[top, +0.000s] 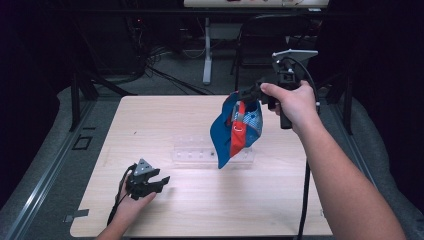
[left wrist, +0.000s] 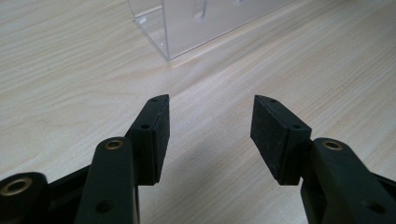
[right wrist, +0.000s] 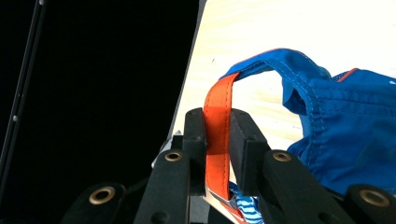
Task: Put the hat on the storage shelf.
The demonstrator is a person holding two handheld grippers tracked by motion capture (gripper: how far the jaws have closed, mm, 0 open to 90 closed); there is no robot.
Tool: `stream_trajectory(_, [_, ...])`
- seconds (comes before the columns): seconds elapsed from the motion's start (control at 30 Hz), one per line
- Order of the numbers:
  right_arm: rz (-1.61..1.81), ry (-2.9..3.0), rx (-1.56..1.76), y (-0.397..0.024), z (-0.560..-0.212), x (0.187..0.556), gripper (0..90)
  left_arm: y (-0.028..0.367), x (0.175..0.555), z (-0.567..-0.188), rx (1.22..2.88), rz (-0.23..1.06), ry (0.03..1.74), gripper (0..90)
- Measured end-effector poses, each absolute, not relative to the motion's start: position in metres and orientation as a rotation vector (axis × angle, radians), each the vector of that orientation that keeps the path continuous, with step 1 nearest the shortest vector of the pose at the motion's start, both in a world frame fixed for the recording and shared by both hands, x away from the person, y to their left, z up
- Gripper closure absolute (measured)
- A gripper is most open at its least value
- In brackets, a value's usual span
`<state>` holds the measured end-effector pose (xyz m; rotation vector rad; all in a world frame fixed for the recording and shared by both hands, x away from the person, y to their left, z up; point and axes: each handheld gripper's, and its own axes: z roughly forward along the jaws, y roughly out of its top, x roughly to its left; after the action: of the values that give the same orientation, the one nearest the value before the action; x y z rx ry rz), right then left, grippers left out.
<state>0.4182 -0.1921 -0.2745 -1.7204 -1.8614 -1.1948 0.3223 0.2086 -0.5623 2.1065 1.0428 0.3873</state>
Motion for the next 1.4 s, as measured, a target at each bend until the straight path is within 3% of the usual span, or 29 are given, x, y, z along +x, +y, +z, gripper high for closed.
stream_trajectory(0.87, [-1.238,-1.831,-1.770,-0.164,-0.273,0.445,77.7,0.209,0.325,-0.564,2.112,0.383,1.038,47.9])
stream_trajectory(1.4, [-1.231,-1.803,-1.865,-0.180,-0.282,0.451,77.6,0.209,0.324,-0.564,2.109,0.384,1.042,47.9])
